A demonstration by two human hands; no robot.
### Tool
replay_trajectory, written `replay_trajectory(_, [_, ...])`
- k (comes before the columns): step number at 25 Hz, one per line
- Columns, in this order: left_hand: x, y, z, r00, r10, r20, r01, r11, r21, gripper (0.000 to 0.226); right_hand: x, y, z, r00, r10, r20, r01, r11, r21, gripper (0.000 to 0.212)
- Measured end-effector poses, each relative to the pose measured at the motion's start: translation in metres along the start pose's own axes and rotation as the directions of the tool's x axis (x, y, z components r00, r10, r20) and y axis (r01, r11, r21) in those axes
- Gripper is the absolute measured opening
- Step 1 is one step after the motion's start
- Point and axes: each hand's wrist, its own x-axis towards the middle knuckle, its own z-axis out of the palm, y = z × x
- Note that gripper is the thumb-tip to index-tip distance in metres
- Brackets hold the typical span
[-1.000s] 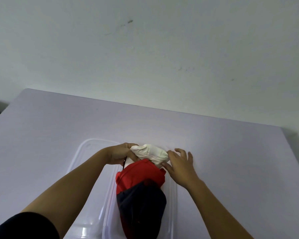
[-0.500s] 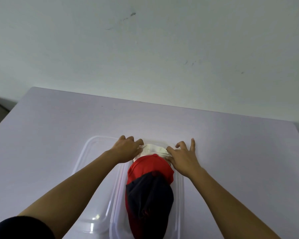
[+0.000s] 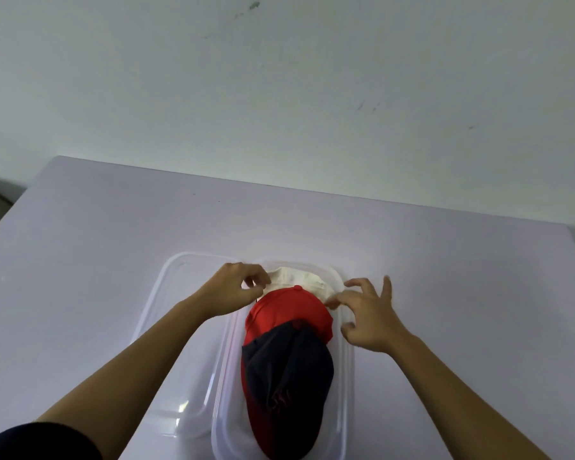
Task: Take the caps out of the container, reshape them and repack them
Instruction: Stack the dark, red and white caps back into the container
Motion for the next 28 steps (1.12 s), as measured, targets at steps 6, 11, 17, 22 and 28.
replay_trajectory(6, [-0.007,-0.007,0.020,0.983,-0.086,0.163,0.050,0.976,0.212,0.044,0.000,-0.008,0.001,0.980,0.003,0.199,0.029,0.987,-0.159,0.039])
replay_trajectory(11, [-0.010,-0.002,0.034,0.995,-0.094,0.039,0.067,0.893,0.444,0.039,0.003,-0.023,0.012,0.982,0.151,0.112,-0.130,0.975,-0.178,0.039])
replay_trajectory(17, [-0.011,0.012,0.042,0.983,-0.136,-0.124,0.182,0.821,0.541,0.035,0.008,-0.037,0.016,0.971,0.224,0.078,-0.195,0.940,-0.280,0.046])
replay_trajectory(22, [-0.005,0.020,0.042,0.964,-0.249,-0.096,0.261,0.805,0.533,0.033,0.016,-0.038,0.003,0.941,0.330,0.066,-0.336,0.935,0.111,0.029])
replay_trajectory(28, [-0.016,0.025,0.029,0.951,-0.262,-0.165,0.302,0.901,0.312,0.034,0.000,-0.046,0.017,0.933,0.280,-0.226,-0.264,0.959,0.098,0.050])
